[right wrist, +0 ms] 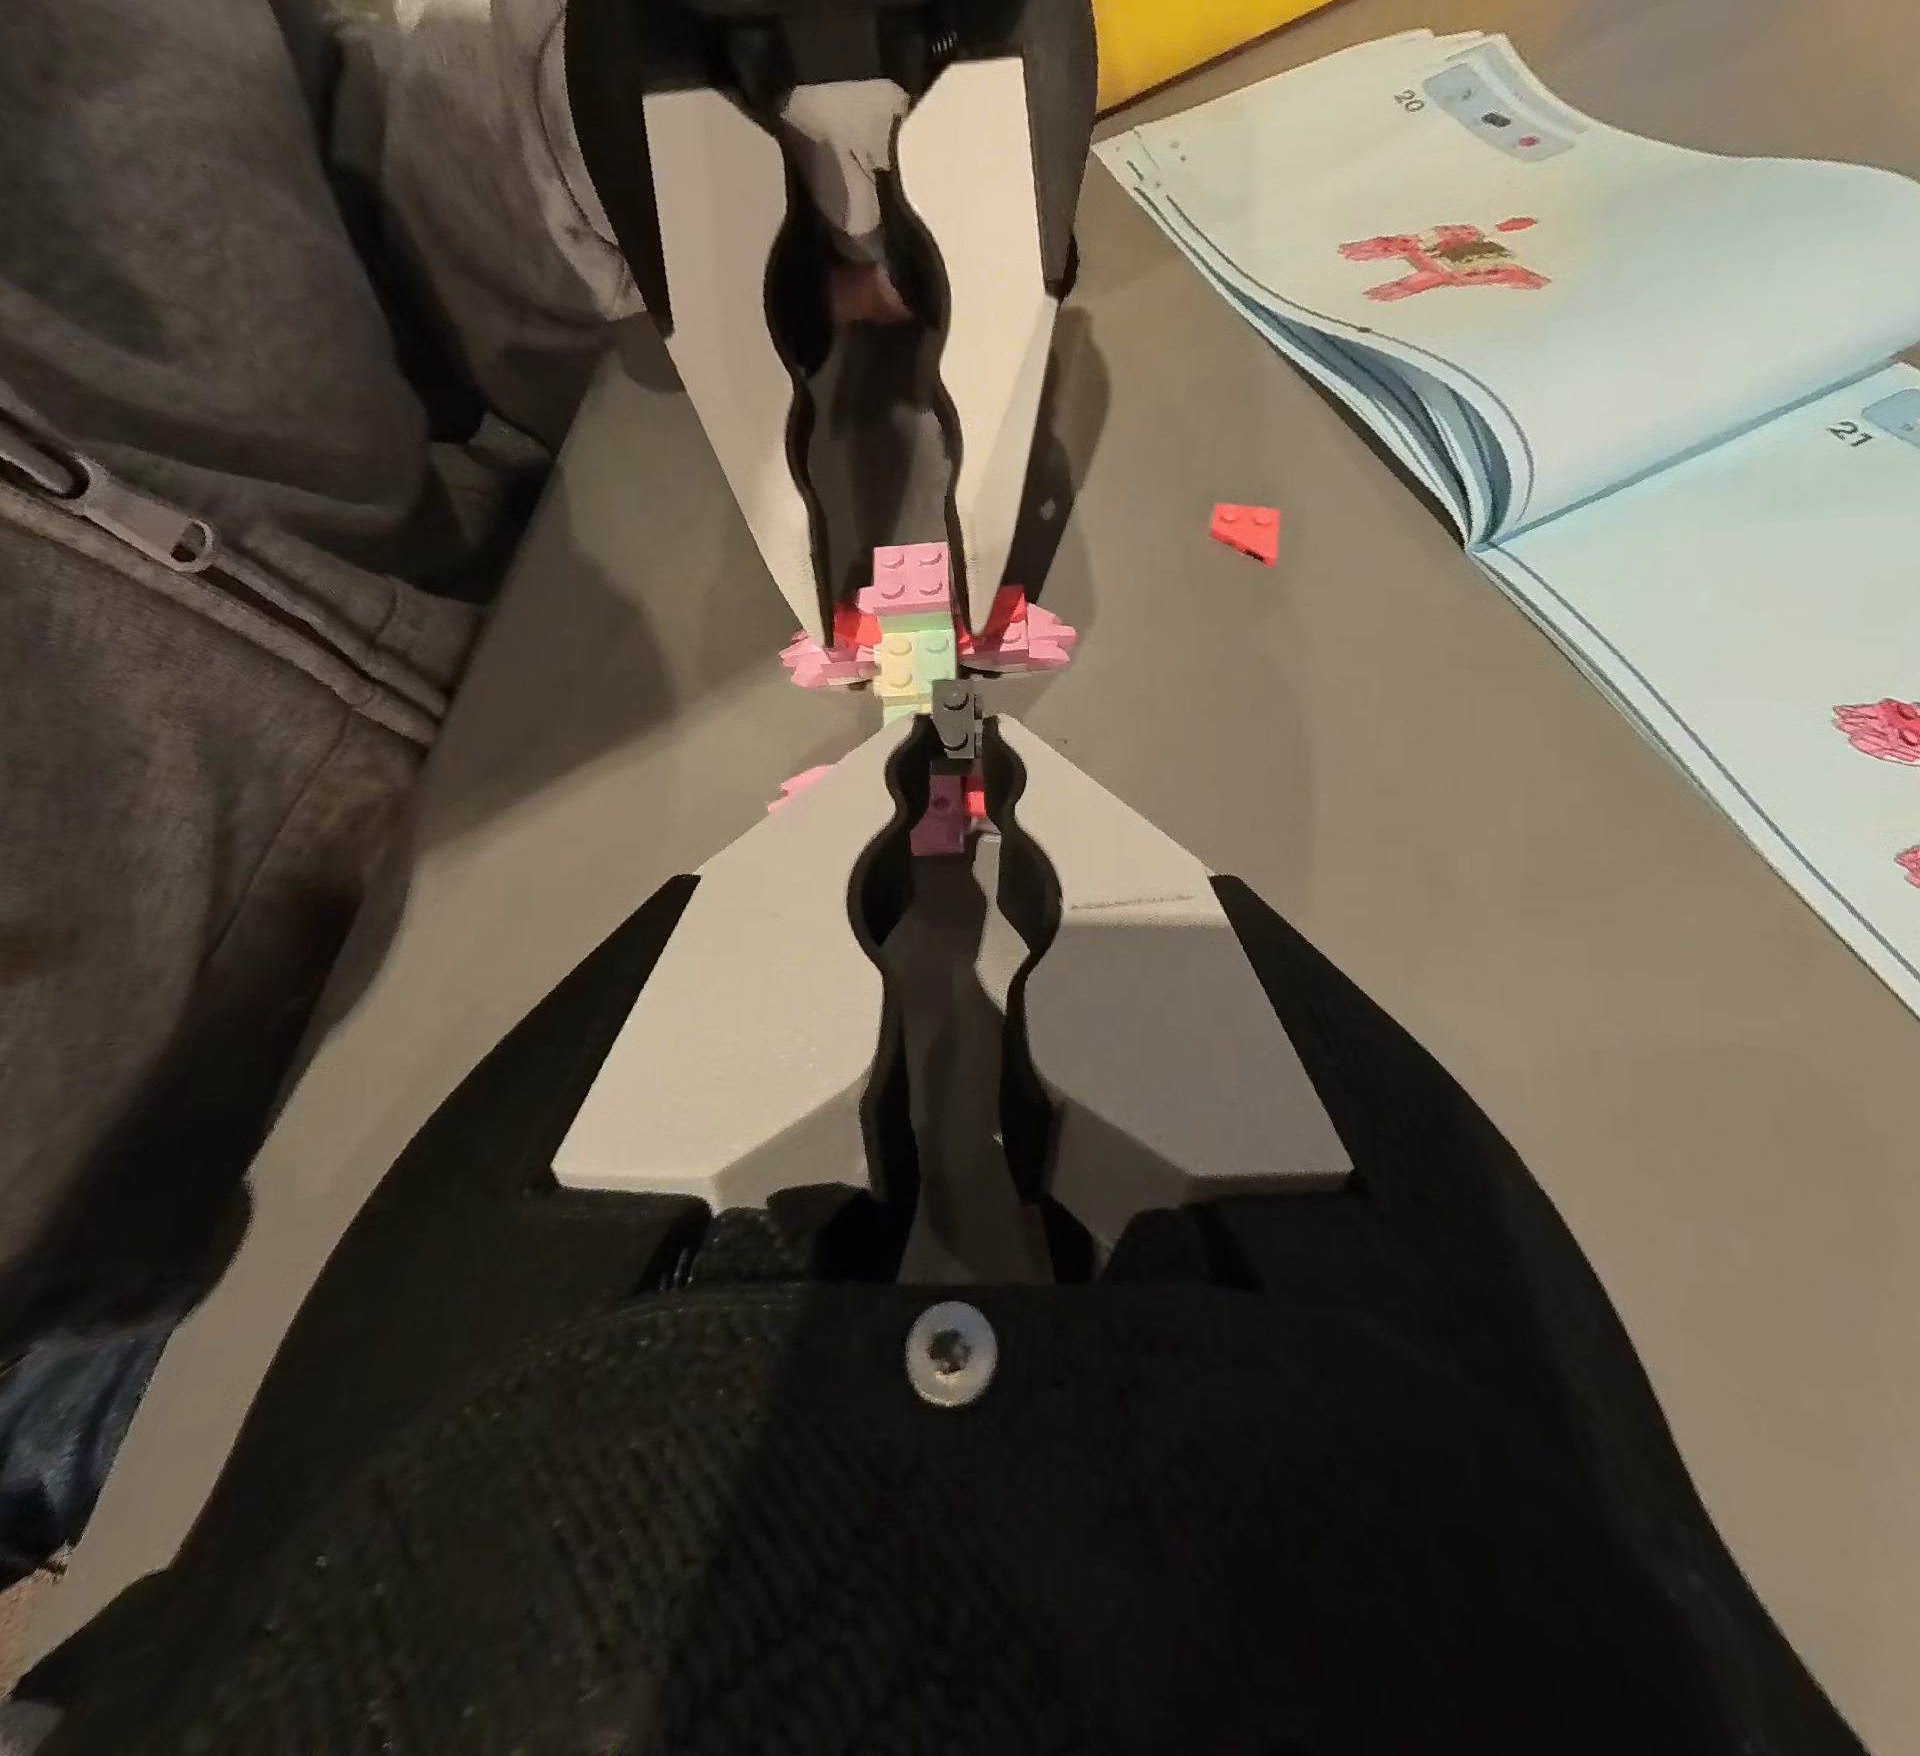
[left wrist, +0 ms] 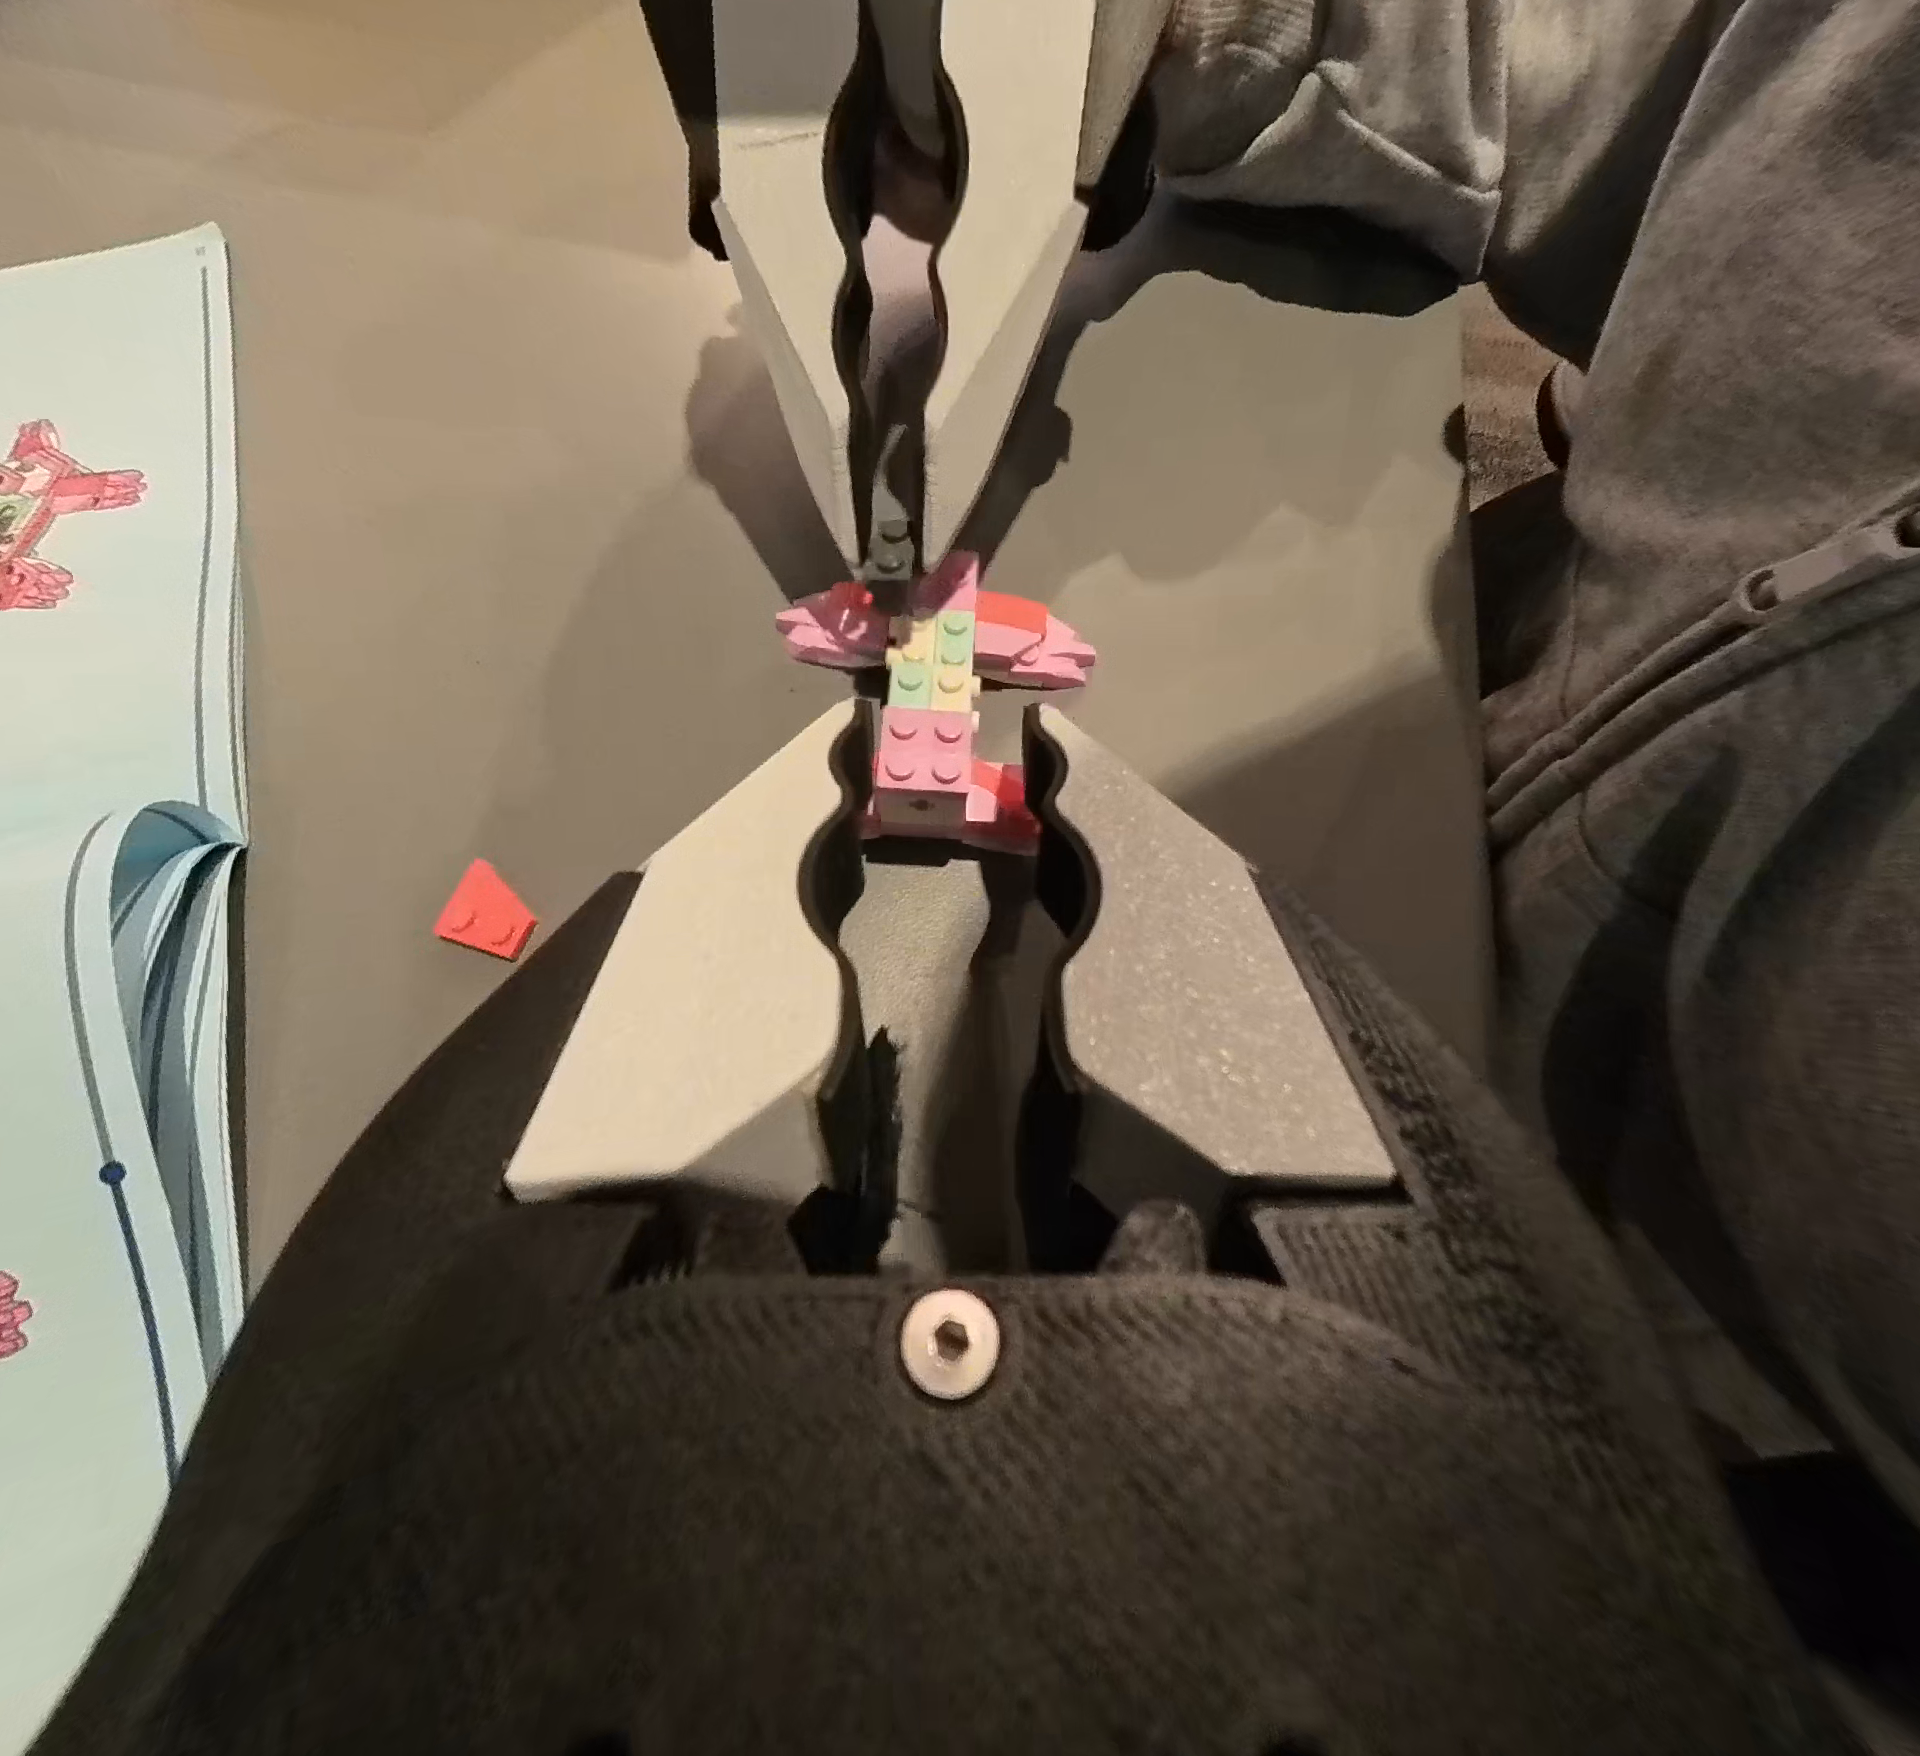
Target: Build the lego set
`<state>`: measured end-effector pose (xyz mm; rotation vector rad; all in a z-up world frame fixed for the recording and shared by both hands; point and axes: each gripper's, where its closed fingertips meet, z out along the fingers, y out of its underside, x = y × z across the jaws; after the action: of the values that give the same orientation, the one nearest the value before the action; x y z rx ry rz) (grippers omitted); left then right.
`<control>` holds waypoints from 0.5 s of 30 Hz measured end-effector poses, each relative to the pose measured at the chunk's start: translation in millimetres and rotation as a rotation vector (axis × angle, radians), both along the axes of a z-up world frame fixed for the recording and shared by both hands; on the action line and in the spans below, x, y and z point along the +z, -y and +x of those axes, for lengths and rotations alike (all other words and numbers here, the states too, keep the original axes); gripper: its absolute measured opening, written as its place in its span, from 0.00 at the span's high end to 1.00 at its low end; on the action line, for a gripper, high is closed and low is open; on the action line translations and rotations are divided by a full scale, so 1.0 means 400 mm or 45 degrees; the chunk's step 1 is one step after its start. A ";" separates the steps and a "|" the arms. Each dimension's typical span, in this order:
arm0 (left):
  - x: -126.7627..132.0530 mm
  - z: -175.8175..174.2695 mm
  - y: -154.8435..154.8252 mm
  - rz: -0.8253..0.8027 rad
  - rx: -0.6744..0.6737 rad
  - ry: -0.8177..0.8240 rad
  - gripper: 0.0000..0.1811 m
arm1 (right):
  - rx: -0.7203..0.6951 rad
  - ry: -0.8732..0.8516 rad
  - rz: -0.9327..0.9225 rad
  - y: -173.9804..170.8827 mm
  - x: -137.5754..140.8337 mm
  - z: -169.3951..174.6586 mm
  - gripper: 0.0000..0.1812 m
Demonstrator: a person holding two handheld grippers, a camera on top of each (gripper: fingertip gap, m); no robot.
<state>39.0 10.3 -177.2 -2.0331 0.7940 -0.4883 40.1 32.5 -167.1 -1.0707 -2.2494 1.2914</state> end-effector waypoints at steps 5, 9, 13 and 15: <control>-0.006 0.000 -0.001 -0.015 0.000 -0.015 0.85 | 0.005 0.041 0.003 0.014 -0.006 0.001 0.96; -0.008 -0.001 -0.001 -0.019 0.002 -0.018 0.85 | -0.009 0.070 0.040 0.018 -0.017 -0.001 0.96; -0.009 -0.001 0.000 -0.020 0.000 -0.021 0.86 | -0.023 0.065 0.074 0.016 -0.018 -0.004 0.96; -0.008 -0.001 0.000 -0.021 -0.001 -0.016 0.86 | -0.023 0.064 0.085 0.016 -0.020 -0.003 0.96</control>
<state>38.7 10.3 -180.3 -2.0526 0.8005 -0.4845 38.7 26.1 -174.9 -1.1088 -2.2969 1.1860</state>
